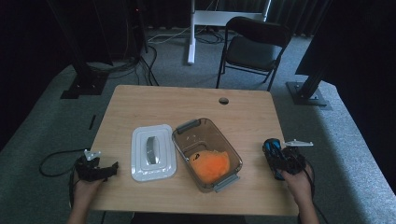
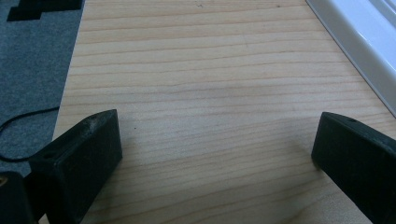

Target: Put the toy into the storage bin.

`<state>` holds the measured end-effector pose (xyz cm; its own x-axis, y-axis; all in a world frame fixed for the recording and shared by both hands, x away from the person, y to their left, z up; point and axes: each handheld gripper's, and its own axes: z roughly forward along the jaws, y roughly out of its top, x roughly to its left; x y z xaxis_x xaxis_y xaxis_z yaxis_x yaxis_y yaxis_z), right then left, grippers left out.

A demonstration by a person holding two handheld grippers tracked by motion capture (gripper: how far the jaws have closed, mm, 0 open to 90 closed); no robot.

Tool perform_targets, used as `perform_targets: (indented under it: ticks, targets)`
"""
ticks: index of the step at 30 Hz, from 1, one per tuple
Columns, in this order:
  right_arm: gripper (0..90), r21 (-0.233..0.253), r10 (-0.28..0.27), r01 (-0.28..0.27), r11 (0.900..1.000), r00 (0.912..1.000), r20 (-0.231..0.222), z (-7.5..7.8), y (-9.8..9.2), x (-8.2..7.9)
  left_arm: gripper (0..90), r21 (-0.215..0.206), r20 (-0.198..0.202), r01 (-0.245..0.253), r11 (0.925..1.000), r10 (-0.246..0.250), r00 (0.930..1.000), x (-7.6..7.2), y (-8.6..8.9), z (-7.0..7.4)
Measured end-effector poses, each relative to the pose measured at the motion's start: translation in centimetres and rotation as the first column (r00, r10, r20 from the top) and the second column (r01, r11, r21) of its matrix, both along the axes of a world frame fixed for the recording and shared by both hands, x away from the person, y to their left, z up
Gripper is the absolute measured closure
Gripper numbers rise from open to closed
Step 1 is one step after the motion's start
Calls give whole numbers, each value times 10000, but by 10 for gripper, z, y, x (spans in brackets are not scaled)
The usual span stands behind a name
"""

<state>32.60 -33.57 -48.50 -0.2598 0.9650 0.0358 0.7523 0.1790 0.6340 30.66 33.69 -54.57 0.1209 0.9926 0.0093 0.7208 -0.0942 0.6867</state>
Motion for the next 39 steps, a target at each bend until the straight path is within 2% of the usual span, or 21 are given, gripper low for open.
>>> perform_targets:
  ticks: [9, 19, 23, 28, 29, 39]
  targets:
    - [271, 185, 252, -256, 9995, 9995, 201, 15, 3, 0, 20, -13, 24, -17, 10000, 17, 10000, 0, 0, 0]
    - [271, 84, 591, -596, 9982, 9969, 525, 37, 12, 3, 21, 1, 11, -6, 10000, 6, 10000, 0, 0, 0]
    - [271, 125, 721, -733, 9972, 9945, 766, 45, 16, 2, 21, 2, 11, 1, 10000, -1, 10000, 0, 0, 0]
    - [273, 133, 941, -956, 9953, 9919, 853, 55, 21, 4, 21, 1, 11, -3, 10000, 3, 10000, 0, 0, 0]
    - [273, 102, 1015, -1030, 9946, 9898, 1001, 62, 24, 4, 21, 2, 11, -3, 10000, 3, 10000, 0, 0, 0]
    - [274, 118, 1362, -1392, 9902, 9807, 1401, 82, 35, 8, 20, 1, 10, -3, 10000, 3, 10000, 0, 0, 0]
